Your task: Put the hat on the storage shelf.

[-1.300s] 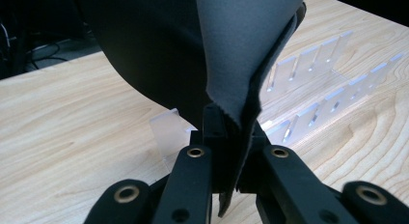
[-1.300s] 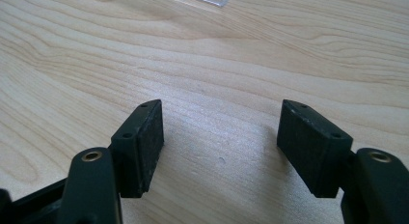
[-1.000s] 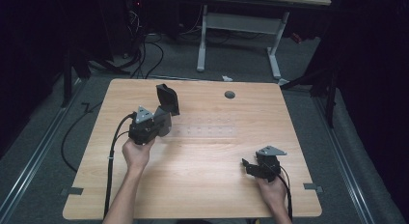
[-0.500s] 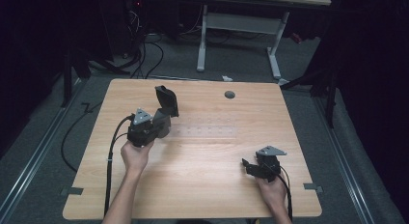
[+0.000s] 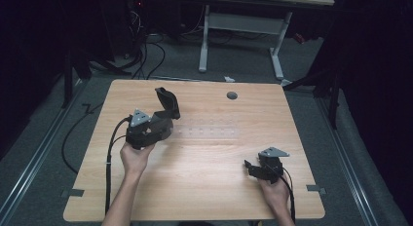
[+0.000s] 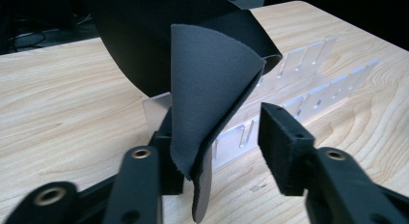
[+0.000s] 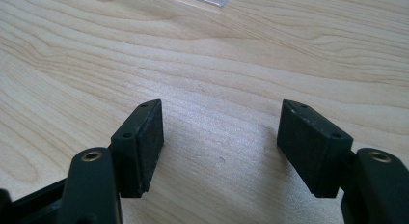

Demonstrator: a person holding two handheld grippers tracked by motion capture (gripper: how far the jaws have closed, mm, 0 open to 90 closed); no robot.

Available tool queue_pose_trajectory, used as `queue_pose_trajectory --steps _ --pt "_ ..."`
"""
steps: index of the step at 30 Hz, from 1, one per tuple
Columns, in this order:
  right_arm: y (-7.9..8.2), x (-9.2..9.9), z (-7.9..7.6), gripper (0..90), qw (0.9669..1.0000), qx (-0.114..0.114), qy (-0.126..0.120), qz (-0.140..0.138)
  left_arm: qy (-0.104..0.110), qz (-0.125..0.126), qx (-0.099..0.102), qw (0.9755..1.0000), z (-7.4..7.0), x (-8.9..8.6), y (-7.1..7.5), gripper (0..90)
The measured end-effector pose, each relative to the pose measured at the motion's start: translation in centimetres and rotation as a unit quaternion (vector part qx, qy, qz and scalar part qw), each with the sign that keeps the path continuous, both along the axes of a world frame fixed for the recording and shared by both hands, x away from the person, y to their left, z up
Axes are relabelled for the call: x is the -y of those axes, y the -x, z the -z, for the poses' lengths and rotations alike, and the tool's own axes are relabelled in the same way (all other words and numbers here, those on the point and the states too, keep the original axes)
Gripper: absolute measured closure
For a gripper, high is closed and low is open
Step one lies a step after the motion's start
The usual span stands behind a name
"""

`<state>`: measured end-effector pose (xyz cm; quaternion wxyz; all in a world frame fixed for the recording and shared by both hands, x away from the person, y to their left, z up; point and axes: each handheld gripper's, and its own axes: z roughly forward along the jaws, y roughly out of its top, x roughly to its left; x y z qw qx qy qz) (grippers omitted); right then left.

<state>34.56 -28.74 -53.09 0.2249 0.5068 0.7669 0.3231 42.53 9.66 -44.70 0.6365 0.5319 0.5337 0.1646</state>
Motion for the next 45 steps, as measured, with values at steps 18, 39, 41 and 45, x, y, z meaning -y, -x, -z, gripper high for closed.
queue_pose_trajectory --steps 18,39,41,45 --pt "0.0 0.0 0.0 33.5 1.0 0.0 0.0 0.0 0.008 -0.001 -0.011 0.9999 -0.2 -2.1 1.6 46.7" --pt "-0.1 0.0 0.0 33.7 1.0 -0.001 0.0 0.001 0.024 -0.003 -0.011 0.9996 -1.2 -3.8 4.8 43.9" --pt "-0.1 0.0 0.0 33.7 1.0 0.0 0.0 0.002 0.027 -0.001 -0.01 0.9996 -1.2 -3.8 5.1 43.5" --pt "-0.1 0.0 0.0 33.7 1.0 0.0 0.0 0.001 0.033 0.004 -0.011 0.9994 -1.0 -3.7 5.7 42.9"
